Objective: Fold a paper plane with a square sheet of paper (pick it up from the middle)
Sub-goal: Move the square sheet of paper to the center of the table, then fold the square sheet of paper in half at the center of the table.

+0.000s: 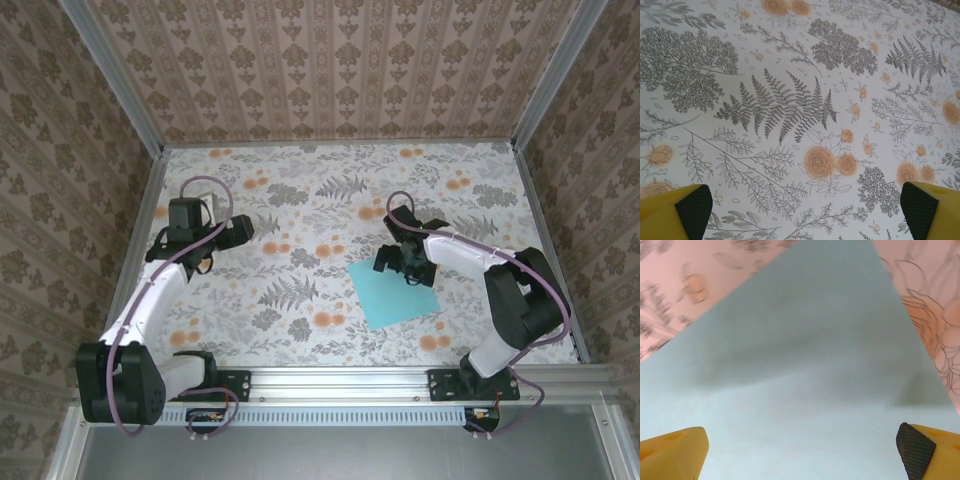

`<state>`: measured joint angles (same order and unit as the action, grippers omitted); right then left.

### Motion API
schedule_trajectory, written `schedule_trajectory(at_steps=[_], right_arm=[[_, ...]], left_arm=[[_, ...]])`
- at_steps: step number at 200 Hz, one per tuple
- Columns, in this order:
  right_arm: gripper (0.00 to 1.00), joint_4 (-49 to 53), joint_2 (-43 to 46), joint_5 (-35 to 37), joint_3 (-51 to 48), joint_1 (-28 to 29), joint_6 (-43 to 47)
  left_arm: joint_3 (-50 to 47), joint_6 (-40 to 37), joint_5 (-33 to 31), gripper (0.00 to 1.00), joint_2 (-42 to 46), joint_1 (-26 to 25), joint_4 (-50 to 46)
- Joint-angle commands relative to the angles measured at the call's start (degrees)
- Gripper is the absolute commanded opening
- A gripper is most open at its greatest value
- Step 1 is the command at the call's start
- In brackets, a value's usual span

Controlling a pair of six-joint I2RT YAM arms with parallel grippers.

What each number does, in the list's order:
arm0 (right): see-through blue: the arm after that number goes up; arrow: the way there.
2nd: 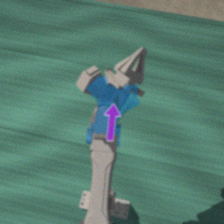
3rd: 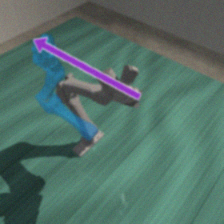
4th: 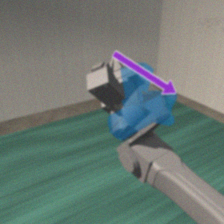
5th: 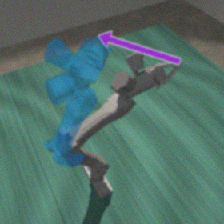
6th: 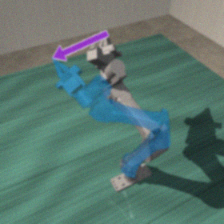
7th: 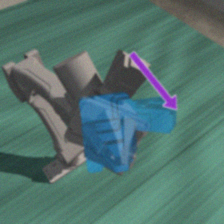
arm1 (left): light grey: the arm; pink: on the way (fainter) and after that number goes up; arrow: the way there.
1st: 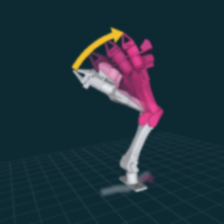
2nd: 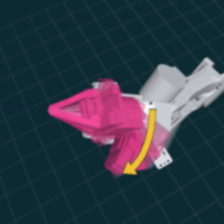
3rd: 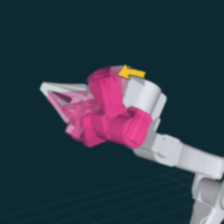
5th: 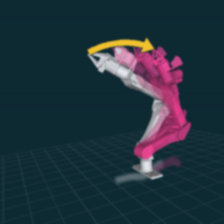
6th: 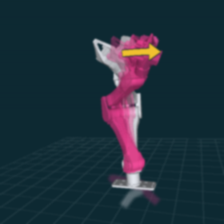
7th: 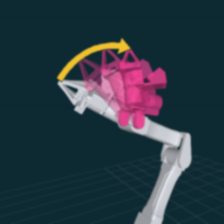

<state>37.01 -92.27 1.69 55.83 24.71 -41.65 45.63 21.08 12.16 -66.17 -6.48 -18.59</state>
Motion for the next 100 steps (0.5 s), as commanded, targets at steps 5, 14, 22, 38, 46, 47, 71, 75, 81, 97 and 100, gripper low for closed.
schedule_trajectory(at_steps=[5,14,22,38,46,47,71,75,81,97,100], right_arm=[[1.00,8.3,1.0,-1.9,1.4,0.7,14.2],[1.00,9.5,1.4,-1.7,0.6,1.1,16.3],[1.00,9.8,1.9,-1.9,-0.1,1.4,17.4],[1.00,9.8,2.0,-2.3,-0.4,1.9,18.9],[1.00,9.9,1.7,-2.2,-0.2,2.0,19.2],[1.00,9.9,1.6,-2.2,-0.2,2.0,19.2],[1.00,11.0,-1.4,-1.3,1.8,2.5,19.6],[1.00,11.1,-2.0,-1.2,2.2,2.7,19.7],[1.00,11.4,-3.0,-0.9,2.7,2.9,19.8],[1.00,12.2,-5.3,-0.4,4.2,3.9,20.3],[1.00,12.2,-5.6,-0.4,4.4,4.1,20.4]], left_arm=[[1.9,1.7,1.8,1.00,-0.2,-0.6,-2.8],[1.7,1.7,1.7,1.00,-0.2,-0.8,-2.7],[1.6,1.8,1.8,1.00,-0.3,-0.9,-2.5],[1.8,1.8,2.0,1.00,-0.6,-1.1,-2.4],[2.0,1.8,2.1,1.00,-0.9,-1.1,-2.5],[2.0,1.8,2.1,1.00,-0.9,-1.1,-2.5],[2.5,1.6,2.4,1.00,-1.5,-1.1,-2.8],[2.6,1.5,2.4,1.00,-1.6,-1.1,-2.8],[2.6,1.7,2.4,1.00,-1.7,-1.2,-2.7],[2.7,1.7,2.8,1.00,-2.4,-1.2,-2.3],[2.8,1.7,2.9,1.00,-2.6,-1.2,-2.3]])
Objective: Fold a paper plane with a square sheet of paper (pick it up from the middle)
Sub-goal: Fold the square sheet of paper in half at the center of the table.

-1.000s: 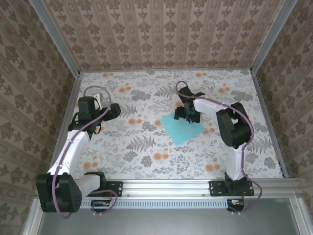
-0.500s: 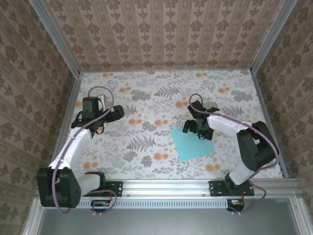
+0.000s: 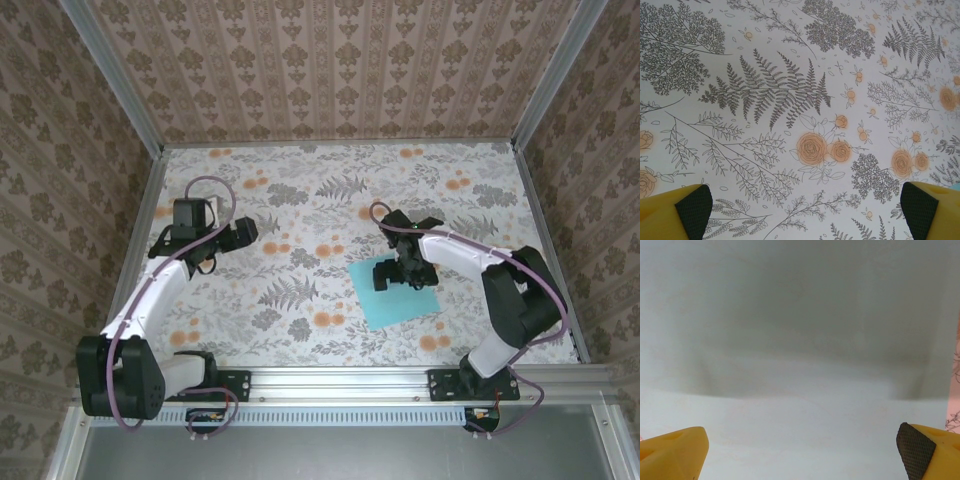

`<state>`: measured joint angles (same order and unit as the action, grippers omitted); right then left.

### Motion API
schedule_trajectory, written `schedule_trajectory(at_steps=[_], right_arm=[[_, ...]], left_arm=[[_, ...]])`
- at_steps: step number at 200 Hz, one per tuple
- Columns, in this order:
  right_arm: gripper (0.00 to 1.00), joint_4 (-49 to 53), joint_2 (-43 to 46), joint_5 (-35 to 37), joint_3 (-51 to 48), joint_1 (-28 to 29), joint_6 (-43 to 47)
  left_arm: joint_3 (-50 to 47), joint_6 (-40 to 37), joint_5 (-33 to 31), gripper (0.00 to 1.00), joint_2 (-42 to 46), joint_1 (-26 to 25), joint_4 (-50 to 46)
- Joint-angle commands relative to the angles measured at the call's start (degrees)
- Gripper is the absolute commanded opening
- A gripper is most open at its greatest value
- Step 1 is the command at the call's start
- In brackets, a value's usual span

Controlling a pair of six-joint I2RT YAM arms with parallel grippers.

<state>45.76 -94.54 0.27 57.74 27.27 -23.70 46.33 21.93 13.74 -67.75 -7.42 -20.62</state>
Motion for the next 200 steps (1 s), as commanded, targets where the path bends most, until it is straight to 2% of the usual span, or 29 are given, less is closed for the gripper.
schedule_trajectory(at_steps=[1,90,142,200], right_arm=[[1.00,3.4,-3.5,1.0,2.6,1.6,2.4],[0.99,2.1,-10.0,2.5,2.7,2.6,0.7],[0.92,0.8,-14.3,1.1,2.4,2.4,-0.9],[0.88,-2.9,-14.2,0.3,0.9,2.1,-2.7]], left_arm=[[2.1,0.8,1.4,1.00,-1.1,-0.2,-0.3],[3.7,0.8,2.5,1.00,-3.6,-0.3,-0.4],[3.6,1.6,4.0,1.00,-4.1,-0.7,-0.3],[2.2,6.0,5.5,1.00,-5.7,-4.9,3.2]])
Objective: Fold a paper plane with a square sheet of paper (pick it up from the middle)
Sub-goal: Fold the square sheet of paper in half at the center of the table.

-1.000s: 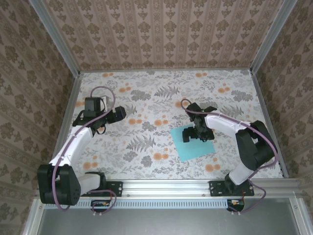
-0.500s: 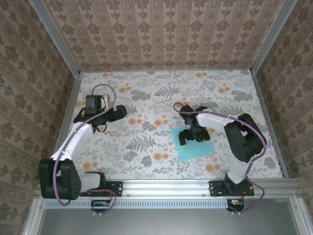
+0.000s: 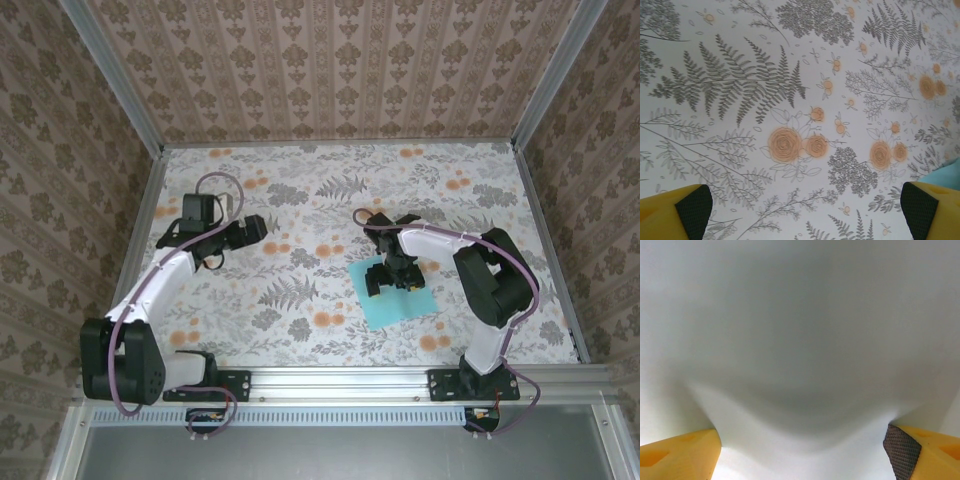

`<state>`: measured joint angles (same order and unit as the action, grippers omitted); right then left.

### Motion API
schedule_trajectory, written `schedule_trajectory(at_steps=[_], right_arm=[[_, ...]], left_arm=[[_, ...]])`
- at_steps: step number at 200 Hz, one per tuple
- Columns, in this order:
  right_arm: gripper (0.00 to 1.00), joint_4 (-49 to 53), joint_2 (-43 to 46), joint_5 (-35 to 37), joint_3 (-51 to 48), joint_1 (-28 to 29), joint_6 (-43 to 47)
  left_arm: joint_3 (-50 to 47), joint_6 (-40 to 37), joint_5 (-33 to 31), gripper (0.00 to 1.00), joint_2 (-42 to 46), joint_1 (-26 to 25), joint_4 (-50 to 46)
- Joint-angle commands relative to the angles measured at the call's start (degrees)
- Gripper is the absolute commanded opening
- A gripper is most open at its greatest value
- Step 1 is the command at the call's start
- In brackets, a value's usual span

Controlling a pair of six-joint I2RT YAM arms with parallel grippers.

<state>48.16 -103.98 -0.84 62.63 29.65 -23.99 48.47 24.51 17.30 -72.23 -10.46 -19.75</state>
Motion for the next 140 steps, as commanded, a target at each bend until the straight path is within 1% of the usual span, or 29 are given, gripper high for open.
schedule_trajectory(at_steps=[1,21,36,44,58,66,73,79,90,113,140], right_arm=[[0.88,-5.4,-4.7,1.4,-4.0,-0.3,-2.5],[0.85,-6.8,-2.9,0.8,-3.8,-0.3,-3.5],[0.79,-8.3,-1.3,-0.7,-3.7,-0.3,-5.3],[0.74,-9.4,-0.4,-2.4,-3.7,-0.2,-6.1],[0.58,-11.0,1.2,-4.7,-3.6,-0.2,-7.8],[0.55,-11.9,2.0,-6.6,-3.5,-0.1,-8.8],[0.50,-13.3,3.0,-8.5,-3.5,0.0,-10.0],[0.46,-14.7,4.0,-10.3,-3.6,0.1,-10.8],[0.43,-17.0,6.1,-13.4,-4.2,0.5,-12.7],[0.40,-30.1,11.9,-21.0,-8.7,0.8,-18.2],[0.39,-48.7,15.3,-28.8,-15.9,1.1,-26.0]], left_arm=[[0.1,3.5,2.0,1.00,-1.3,-2.0,2.4],[-0.2,5.9,2.9,1.00,-3.1,-4.6,4.3],[-0.7,8.4,3.6,1.00,-4.7,-6.3,6.3],[-1.1,9.5,4.4,1.00,-5.4,-7.0,7.8],[-2.2,12.0,5.2,0.97,-6.3,-8.0,10.8],[-3.1,13.6,6.0,0.93,-6.6,-8.2,13.0],[-3.8,14.8,7.1,0.90,-6.9,-8.3,15.0],[-4.6,15.6,8.1,0.88,-7.1,-8.3,16.7],[-5.9,16.9,9.0,0.86,-7.5,-8.4,19.3],[-7.5,17.8,9.7,0.84,-8.2,-7.9,22.4],[-10.9,20.7,13.6,0.82,-8.1,-7.3,28.6]])
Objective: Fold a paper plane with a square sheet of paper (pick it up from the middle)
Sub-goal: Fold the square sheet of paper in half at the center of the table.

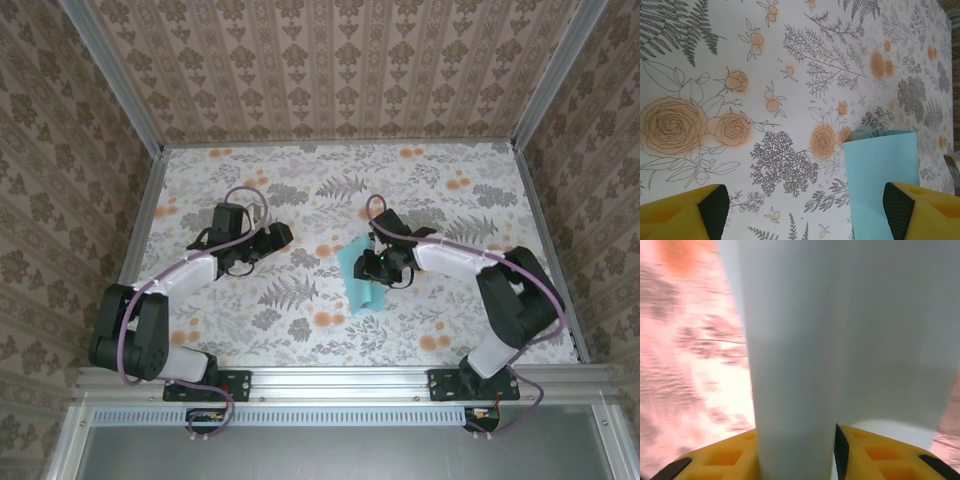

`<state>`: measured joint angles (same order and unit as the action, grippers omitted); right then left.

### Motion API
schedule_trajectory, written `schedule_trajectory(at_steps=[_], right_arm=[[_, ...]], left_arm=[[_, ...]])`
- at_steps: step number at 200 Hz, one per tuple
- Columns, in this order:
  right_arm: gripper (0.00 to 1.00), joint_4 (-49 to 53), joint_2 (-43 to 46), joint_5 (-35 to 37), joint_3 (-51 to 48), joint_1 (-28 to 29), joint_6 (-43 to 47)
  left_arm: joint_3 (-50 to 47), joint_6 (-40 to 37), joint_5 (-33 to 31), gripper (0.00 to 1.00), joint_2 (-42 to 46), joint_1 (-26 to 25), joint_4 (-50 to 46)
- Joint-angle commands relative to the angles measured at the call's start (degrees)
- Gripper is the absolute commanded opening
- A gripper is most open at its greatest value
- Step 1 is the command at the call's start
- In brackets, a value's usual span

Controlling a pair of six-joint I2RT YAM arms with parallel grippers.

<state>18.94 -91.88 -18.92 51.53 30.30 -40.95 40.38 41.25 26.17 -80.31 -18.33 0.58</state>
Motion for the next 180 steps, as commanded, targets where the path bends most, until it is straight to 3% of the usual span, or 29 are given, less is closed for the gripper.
schedule_trajectory(at_steps=[1,28,87,116,180], right_arm=[[0.39,-20.0,3.2,-10.9,-5.1,0.5,-9.4],[0.40,-32.9,2.6,-14.4,-9.8,0.5,-15.0],[0.40,-38.1,1.3,-17.4,-11.5,-0.1,-15.2],[0.41,-29.9,0.9,-14.9,-9.8,-1.1,-11.7],[0.51,-26.3,-6.8,-13.8,-7.1,-1.4,-12.2]], left_arm=[[-2.9,4.1,4.9,0.82,0.0,0.6,8.5],[-5.6,6.5,9.8,0.78,-0.5,0.5,15.4],[-8.1,12.3,13.9,0.74,-3.8,-3.1,27.2],[-7.7,12.9,13.5,0.72,-5.8,-3.5,29.4],[-8.5,13.5,12.4,0.64,-11.5,-6.1,32.9]])
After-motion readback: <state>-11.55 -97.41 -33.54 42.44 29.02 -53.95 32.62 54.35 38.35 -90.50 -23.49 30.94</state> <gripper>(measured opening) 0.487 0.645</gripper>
